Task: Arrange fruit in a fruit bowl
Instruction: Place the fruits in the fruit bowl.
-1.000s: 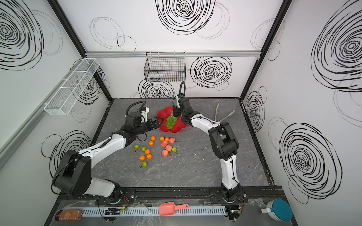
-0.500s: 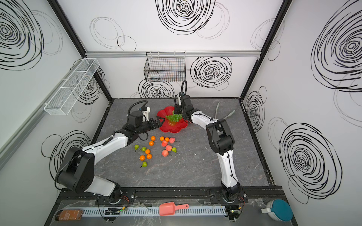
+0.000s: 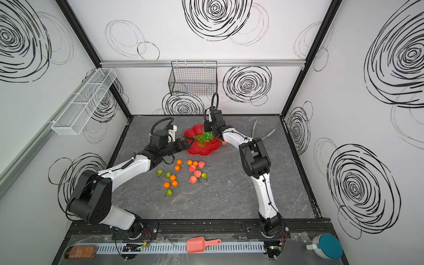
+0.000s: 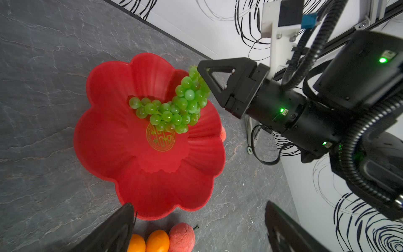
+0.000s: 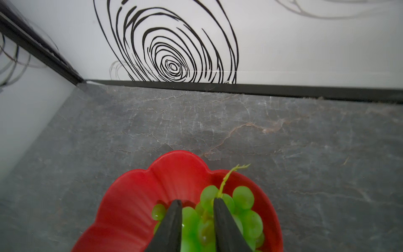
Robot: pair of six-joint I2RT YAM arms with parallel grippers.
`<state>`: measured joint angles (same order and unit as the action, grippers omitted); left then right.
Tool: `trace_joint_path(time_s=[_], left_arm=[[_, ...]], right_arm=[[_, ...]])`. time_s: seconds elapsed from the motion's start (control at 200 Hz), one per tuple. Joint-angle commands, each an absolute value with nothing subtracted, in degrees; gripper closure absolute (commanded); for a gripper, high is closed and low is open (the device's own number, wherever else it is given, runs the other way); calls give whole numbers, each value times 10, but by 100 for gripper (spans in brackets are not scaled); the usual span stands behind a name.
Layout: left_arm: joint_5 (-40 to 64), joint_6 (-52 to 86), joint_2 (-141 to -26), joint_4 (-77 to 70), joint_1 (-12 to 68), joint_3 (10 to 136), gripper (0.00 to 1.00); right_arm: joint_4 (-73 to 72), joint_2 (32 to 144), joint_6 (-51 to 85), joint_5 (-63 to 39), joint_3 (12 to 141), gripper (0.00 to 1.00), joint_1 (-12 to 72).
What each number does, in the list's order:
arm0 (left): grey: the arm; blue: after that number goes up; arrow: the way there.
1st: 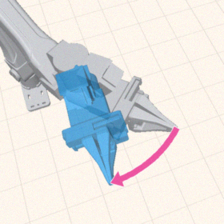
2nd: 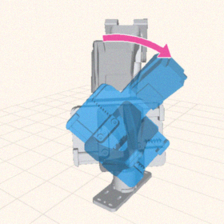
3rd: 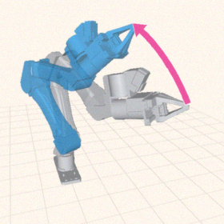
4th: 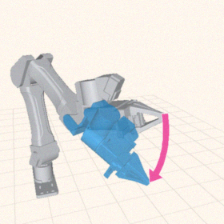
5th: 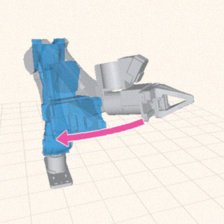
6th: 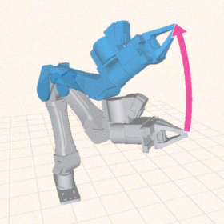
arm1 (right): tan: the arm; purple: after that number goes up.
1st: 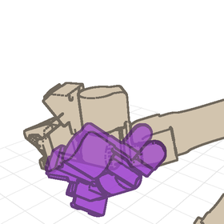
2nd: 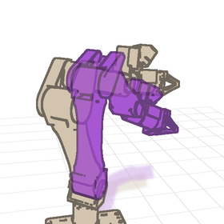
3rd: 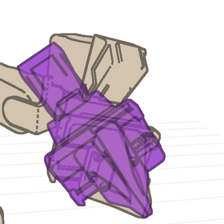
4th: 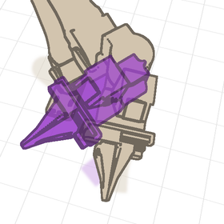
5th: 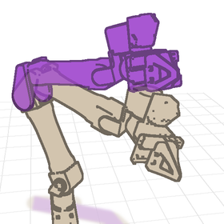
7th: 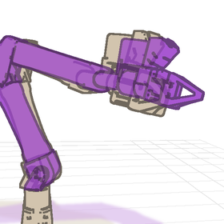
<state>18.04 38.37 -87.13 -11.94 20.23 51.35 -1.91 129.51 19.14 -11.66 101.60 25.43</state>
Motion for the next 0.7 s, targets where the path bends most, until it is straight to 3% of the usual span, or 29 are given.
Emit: trace_joint_path(time_s=[0.0, 0.185, 0.32, 0.69], left_arm=[[186, 385, -877, -134, 207, 532, 4], [178, 382, -869, -126, 212, 531, 4], [164, 383, -852, -135, 220, 515, 4], [123, 370, -783, -183, 295, 432, 4]], right_arm=[[-4, 1300, 190, -117, 1042, 61, 251], [1, 1287, 187, -120, 1049, 49, 250], [0, 1256, 195, -120, 1025, 49, 247], [-100, 1054, 239, -111, 737, 50, 217]])
